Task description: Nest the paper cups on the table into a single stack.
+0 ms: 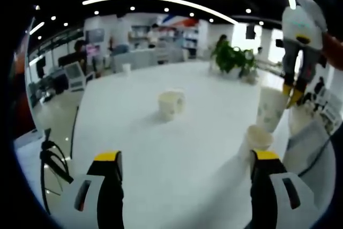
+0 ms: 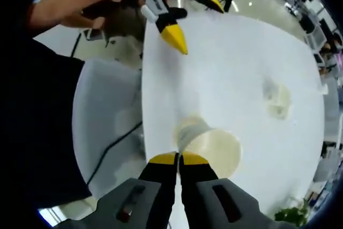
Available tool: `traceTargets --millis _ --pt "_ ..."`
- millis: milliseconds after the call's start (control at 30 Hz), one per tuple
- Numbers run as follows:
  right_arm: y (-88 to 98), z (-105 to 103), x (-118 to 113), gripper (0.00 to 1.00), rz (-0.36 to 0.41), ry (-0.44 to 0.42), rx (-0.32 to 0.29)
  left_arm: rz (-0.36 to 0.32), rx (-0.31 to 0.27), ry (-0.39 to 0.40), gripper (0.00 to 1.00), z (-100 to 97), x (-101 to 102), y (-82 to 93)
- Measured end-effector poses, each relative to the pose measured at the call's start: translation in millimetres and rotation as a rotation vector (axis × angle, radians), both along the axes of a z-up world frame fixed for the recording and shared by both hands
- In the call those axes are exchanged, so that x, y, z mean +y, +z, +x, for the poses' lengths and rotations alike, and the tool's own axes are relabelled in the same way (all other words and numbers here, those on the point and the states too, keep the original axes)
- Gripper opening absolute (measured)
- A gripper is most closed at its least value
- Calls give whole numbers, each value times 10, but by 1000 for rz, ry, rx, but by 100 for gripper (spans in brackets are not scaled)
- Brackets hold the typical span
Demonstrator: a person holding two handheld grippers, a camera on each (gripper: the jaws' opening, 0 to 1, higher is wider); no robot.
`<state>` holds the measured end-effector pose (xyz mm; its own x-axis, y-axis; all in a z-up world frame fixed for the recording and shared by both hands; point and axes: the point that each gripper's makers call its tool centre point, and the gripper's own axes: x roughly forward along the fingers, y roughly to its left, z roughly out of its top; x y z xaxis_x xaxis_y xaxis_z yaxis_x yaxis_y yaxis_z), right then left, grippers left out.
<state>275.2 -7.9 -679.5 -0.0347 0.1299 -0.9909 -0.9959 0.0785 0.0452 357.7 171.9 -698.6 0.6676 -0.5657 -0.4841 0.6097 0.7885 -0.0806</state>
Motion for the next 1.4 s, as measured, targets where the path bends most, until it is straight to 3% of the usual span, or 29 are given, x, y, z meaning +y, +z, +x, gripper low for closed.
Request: traceTargets --millis 800,1400 --pt "-301 15 10 0 -3 -24 -12 7 4 3 96 1 30 -37" --pt "-483 3 22 0 -6 5 -22 13 9 6 95 -11 52 -44"
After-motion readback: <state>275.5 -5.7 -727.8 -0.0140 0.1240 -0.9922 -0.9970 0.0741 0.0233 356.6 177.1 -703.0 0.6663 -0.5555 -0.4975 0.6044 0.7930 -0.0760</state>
